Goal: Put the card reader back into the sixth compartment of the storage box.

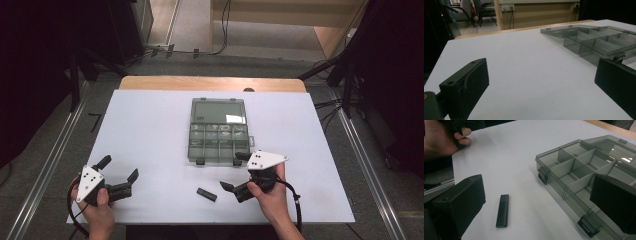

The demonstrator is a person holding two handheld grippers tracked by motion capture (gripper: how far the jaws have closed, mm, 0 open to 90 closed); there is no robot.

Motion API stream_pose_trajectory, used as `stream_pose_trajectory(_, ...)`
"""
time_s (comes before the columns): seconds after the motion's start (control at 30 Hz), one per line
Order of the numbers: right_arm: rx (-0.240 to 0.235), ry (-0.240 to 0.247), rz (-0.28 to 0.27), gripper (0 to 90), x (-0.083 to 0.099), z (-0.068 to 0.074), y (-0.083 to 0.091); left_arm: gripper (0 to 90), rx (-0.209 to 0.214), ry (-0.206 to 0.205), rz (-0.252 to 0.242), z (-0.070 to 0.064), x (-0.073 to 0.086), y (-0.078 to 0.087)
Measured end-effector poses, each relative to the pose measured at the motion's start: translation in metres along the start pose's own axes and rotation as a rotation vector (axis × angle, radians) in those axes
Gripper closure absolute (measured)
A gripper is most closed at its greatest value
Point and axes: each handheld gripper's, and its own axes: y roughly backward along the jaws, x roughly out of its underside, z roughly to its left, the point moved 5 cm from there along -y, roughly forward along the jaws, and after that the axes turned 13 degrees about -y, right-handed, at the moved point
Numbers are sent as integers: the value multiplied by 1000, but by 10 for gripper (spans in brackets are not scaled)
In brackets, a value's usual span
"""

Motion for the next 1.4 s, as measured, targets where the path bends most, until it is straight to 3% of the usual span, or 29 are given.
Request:
stream_pose_trajectory(0.73,-27,37,117,0,8,15,-25,0,2,-1,0,0,0,0)
stream_pose_trajectory(1.07,-37,47,235,3,19,20,-40,0,2,-2,-2,0,0,0)
stream_pose_trajectory(1.1,-22,48,241,131,21,21,-42,0,4,-2,-3,0,0,0)
stream_pose_trajectory(1.4,-52,59,328,150,31,27,-55,0,2,-1,-4,0,0,0)
